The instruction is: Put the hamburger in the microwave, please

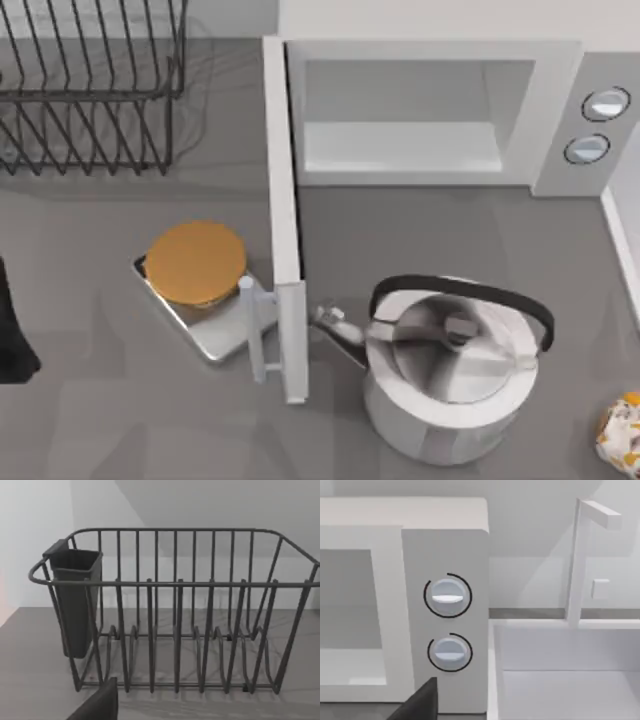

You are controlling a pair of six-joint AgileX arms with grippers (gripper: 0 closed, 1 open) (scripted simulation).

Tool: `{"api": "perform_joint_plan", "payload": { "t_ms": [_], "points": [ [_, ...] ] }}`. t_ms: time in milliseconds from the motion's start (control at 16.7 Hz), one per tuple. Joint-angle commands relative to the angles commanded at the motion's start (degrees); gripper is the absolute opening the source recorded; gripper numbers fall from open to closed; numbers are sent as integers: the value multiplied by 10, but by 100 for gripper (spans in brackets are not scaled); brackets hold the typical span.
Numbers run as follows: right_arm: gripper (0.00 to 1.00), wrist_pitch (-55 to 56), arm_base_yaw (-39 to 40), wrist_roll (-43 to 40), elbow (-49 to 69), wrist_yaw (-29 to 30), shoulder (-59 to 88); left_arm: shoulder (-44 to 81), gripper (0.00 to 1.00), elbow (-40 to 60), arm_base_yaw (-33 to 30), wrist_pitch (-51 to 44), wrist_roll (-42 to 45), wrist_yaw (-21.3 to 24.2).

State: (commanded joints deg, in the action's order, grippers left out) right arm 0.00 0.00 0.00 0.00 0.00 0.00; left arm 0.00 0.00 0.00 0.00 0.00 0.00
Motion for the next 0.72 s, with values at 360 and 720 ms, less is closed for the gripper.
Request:
{"api": "perform_joint_plan", "payload": {
  "t_ms": [360,720],
  "points": [
    [100,-45,15,-25,37,1,61,0,100,0,0,0,0,0],
    [100,-205,66,-112,166,2,286,0,100,0,0,0,0,0]
  ]
}}
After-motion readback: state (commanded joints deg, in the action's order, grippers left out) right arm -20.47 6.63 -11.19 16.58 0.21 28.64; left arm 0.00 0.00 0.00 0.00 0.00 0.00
